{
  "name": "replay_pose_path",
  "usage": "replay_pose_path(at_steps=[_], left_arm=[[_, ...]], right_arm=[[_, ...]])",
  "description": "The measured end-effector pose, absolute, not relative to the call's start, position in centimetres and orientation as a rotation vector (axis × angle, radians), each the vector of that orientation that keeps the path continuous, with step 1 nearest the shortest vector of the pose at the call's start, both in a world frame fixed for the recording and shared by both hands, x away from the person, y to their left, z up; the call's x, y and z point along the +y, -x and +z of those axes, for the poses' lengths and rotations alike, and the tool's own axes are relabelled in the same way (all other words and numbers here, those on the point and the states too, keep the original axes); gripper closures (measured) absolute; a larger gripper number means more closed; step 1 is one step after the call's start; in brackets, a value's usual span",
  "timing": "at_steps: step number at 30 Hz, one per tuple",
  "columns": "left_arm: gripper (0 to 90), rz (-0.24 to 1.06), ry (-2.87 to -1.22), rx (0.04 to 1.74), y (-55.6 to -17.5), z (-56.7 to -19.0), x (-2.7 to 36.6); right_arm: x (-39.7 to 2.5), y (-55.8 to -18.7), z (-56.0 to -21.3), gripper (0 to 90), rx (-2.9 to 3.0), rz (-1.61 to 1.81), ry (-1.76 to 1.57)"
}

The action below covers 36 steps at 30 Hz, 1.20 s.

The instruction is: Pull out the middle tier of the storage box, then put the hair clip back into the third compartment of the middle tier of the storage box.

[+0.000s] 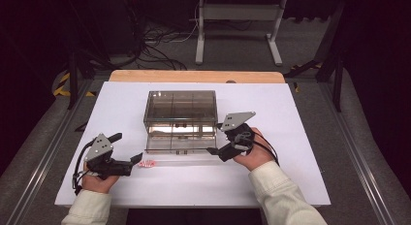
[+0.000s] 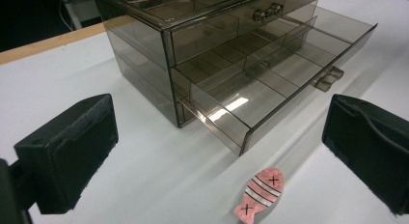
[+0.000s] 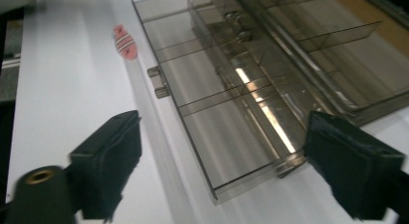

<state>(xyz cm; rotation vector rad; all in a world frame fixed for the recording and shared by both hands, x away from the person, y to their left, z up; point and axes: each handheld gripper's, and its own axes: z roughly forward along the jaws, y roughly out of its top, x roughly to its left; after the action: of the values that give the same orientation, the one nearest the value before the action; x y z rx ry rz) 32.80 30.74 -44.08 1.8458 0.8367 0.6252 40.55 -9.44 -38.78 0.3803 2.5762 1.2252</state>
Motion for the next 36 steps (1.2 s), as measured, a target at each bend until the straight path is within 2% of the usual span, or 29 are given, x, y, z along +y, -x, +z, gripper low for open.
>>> replay_pose_path(at_steps=[3, 9, 20, 28, 36], left_arm=[[0.0, 0.617, -1.847, 0.838, -32.7, -44.1, 30.8], [0.1, 0.621, -1.885, 0.832, -32.9, -44.2, 30.6], [0.9, 0.626, -1.916, 0.816, -33.0, -44.5, 30.2], [1.4, 0.611, -1.918, 0.821, -33.2, -44.6, 30.3], [1.4, 0.622, -1.925, 0.815, -33.3, -44.7, 30.3]], right_arm=[[-10.7, -40.2, -38.6, 4.0, 2.520, 1.273, -0.425], [-12.4, -39.6, -38.4, 0.9, 2.449, 1.318, -0.460], [-15.5, -38.4, -39.3, 0.0, 2.349, 1.370, -0.543], [-18.6, -37.5, -41.6, 0.0, 2.269, 1.376, -0.635], [-19.8, -36.7, -43.9, 0.0, 2.236, 1.364, -0.670]])
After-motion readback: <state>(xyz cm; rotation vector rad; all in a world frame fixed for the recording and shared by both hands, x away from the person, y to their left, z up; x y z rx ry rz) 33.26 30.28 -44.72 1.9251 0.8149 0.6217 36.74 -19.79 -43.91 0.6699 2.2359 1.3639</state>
